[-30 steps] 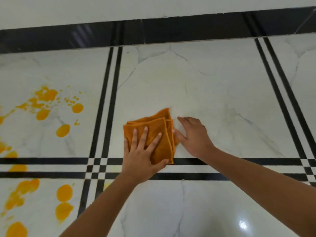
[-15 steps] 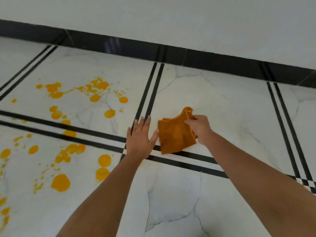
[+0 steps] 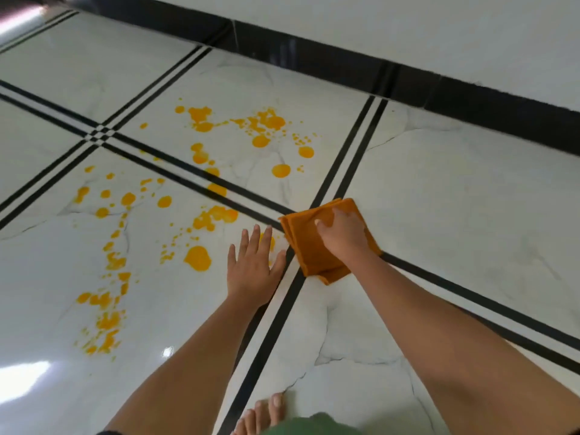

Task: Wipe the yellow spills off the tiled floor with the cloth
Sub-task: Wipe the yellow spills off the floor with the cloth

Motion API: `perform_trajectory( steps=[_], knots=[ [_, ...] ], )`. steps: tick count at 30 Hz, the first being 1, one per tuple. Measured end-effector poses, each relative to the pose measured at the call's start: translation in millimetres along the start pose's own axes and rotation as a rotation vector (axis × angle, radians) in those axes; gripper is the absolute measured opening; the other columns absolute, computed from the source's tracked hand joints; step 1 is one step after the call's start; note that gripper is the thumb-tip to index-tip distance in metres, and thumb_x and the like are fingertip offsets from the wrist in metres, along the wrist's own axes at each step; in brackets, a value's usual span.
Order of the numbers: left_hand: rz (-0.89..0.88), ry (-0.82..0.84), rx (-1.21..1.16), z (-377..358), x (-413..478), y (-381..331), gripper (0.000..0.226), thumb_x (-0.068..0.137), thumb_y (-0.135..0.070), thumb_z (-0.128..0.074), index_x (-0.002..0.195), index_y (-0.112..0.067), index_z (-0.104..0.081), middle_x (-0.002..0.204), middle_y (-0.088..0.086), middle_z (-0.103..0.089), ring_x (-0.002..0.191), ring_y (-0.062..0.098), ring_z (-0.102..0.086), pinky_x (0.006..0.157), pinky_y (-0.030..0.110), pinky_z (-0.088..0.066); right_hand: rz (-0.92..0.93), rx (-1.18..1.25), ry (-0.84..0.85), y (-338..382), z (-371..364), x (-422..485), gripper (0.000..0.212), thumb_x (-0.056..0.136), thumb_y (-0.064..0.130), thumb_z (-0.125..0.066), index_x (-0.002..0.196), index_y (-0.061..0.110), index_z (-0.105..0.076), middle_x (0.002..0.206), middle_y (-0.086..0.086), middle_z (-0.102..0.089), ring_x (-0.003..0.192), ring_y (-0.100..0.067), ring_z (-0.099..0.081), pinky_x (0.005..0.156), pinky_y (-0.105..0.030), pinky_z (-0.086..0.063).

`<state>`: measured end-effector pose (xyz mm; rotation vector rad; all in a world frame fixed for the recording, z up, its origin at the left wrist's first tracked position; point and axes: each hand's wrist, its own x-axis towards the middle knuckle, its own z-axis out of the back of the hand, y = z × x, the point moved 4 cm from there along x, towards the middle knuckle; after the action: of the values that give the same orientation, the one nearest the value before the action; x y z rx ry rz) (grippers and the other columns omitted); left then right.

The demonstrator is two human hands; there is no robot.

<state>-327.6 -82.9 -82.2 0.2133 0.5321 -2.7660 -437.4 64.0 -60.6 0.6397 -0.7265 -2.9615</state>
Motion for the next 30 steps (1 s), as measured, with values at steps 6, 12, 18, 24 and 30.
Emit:
perform_trajectory(
  steps=[6,12,18,24,30],
  knots=[
    [0.088,0.029,0.083,-7.2,-41.0,45.5,0.066,0.093,-0.057,-0.009,0.147,-0.024,0.011,0.156,-0.002,0.013,0.142,0.015,0.017,0.114,0.037,0.011,-0.019,-0.208,0.129,-14.3,-34.5,8.5,0.073,0.09,0.066,-0.023,0.147,0.033,0.008,0.156,-0.008,0.019,0.141,-0.036,0.019,0.111,-0.058,0.003],
    [0.026,0.101,0.22,-15.5,-52.4,66.0,0.076,0.075,-0.065,0.019,0.137,-0.023,0.029,0.15,-0.005,0.026,0.135,0.014,0.03,0.11,0.037,0.017,0.052,-0.346,0.082,0.7,-63.6,24.8,0.076,0.085,0.073,-0.014,0.144,0.037,0.018,0.153,-0.01,0.025,0.138,-0.039,0.025,0.109,-0.063,0.008],
    [0.071,0.037,0.206,-18.1,-57.9,84.5,0.081,0.078,-0.069,0.014,0.141,-0.019,0.022,0.15,-0.003,0.023,0.138,0.016,0.025,0.11,0.034,0.022,0.707,-0.623,0.16,1.0,-95.3,-33.6,0.076,0.076,0.081,-0.007,0.137,0.048,0.025,0.156,-0.003,0.019,0.141,-0.033,0.021,0.108,-0.057,0.012],
    [0.218,-0.023,0.13,-24.6,-62.5,105.5,0.077,0.079,-0.067,0.009,0.14,-0.021,0.021,0.15,-0.004,0.023,0.138,0.012,0.025,0.113,0.036,0.016,0.359,-0.484,0.062,45.4,-94.4,20.5,0.077,0.081,0.076,-0.012,0.144,0.04,0.015,0.156,-0.009,0.016,0.14,-0.039,0.02,0.107,-0.062,0.01],
    [0.301,-0.071,0.051,-17.6,-69.9,122.3,0.08,0.081,-0.065,0.0,0.145,-0.019,0.013,0.154,-0.001,0.014,0.139,0.013,0.019,0.114,0.038,0.012,0.905,-0.649,0.128,27.8,-111.1,-28.7,0.069,0.08,0.076,0.0,0.143,0.047,0.003,0.158,-0.004,-0.002,0.144,-0.033,0.003,0.111,-0.063,-0.004]
  ],
)
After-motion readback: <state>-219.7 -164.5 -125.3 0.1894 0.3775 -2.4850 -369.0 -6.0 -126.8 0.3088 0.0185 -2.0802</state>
